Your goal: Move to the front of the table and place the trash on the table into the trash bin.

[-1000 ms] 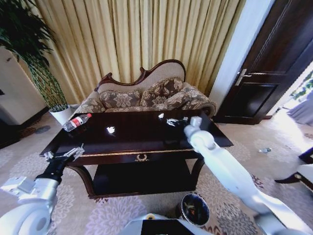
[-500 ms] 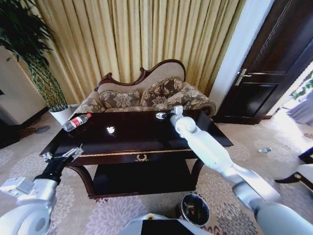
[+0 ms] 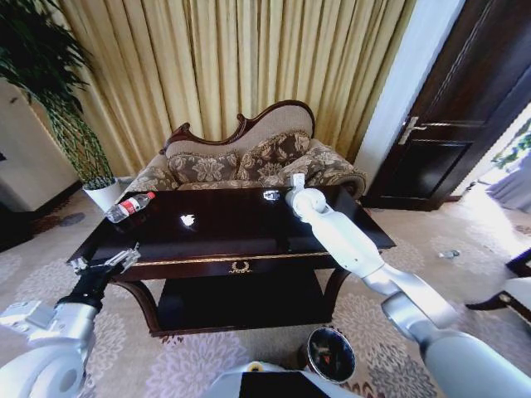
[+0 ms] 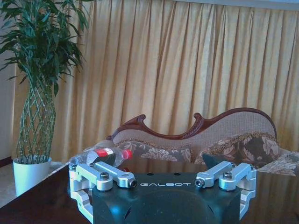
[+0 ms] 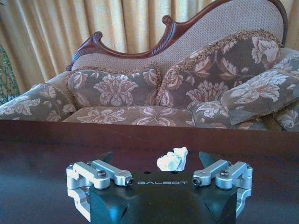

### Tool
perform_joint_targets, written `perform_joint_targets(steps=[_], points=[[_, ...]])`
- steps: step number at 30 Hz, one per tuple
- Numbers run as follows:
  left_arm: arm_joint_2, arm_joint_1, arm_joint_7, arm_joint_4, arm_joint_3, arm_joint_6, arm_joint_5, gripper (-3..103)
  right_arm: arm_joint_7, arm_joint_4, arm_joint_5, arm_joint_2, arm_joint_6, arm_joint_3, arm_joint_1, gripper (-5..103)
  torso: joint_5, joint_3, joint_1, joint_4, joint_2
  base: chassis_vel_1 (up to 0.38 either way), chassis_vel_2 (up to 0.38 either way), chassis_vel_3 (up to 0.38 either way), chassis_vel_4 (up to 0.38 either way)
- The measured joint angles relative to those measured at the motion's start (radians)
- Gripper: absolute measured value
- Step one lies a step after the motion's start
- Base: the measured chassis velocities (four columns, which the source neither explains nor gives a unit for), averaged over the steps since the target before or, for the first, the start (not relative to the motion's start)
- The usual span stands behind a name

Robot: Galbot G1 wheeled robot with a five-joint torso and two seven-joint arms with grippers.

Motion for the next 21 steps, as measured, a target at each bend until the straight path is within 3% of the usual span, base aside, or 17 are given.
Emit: perform_joint_targets(steps=[21], points=[[-0.007,-0.004,-0.001,0.0,-0.002,-0.01,0.0,100,0.003,-0.083,-0.022,0.067,0.021,0.009,0.01,100,0.0,0.0,0.0,0.0,0.0,0.0,0.0,0.0,0.0]])
